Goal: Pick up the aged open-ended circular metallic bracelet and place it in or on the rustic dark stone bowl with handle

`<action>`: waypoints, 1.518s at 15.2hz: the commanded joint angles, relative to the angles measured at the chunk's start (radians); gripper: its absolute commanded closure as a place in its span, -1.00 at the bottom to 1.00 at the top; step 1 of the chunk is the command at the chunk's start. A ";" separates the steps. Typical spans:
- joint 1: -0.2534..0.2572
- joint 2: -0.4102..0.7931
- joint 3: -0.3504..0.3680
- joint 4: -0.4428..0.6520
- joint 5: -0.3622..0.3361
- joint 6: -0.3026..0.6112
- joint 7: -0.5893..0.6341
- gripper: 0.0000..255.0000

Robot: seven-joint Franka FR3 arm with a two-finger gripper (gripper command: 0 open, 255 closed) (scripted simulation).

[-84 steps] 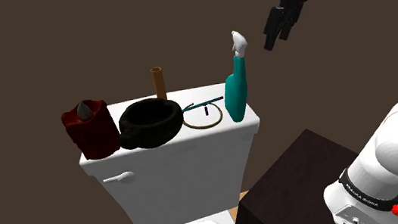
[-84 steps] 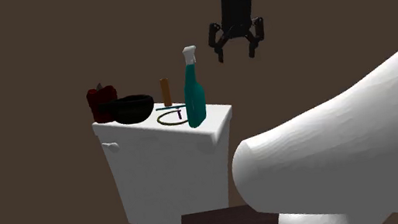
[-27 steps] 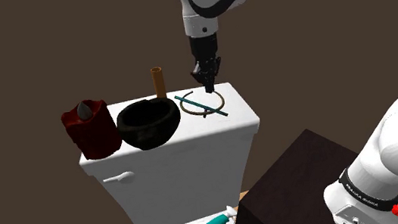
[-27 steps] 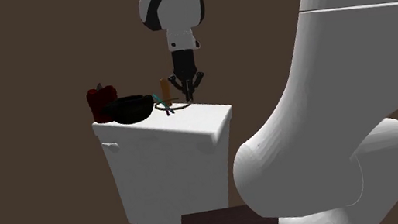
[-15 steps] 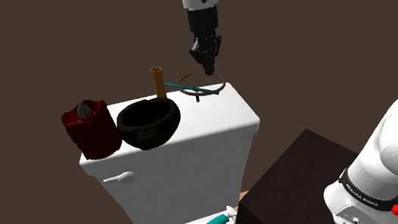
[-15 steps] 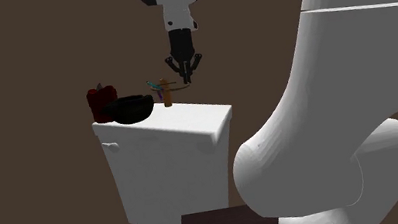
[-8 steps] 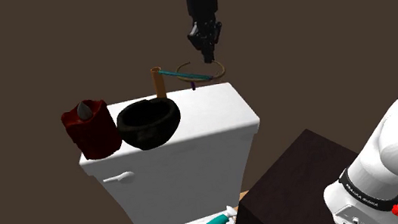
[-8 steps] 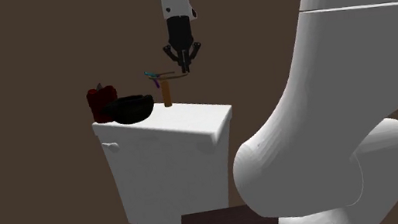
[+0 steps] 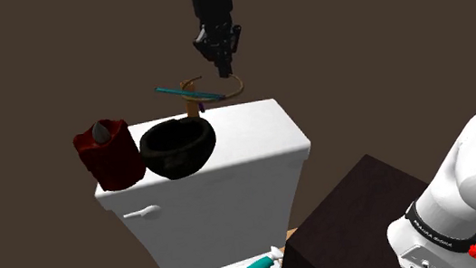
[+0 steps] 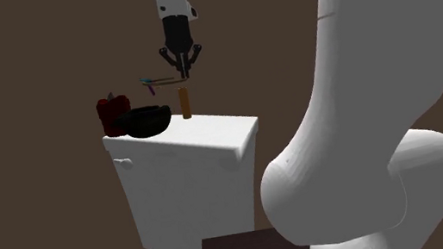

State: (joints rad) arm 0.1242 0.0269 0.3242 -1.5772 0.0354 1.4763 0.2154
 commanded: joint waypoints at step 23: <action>0.106 0.190 0.072 0.040 -0.053 0.144 0.177 1.00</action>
State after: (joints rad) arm 0.2305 0.2153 0.3962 -1.5350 -0.0169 1.6166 0.3920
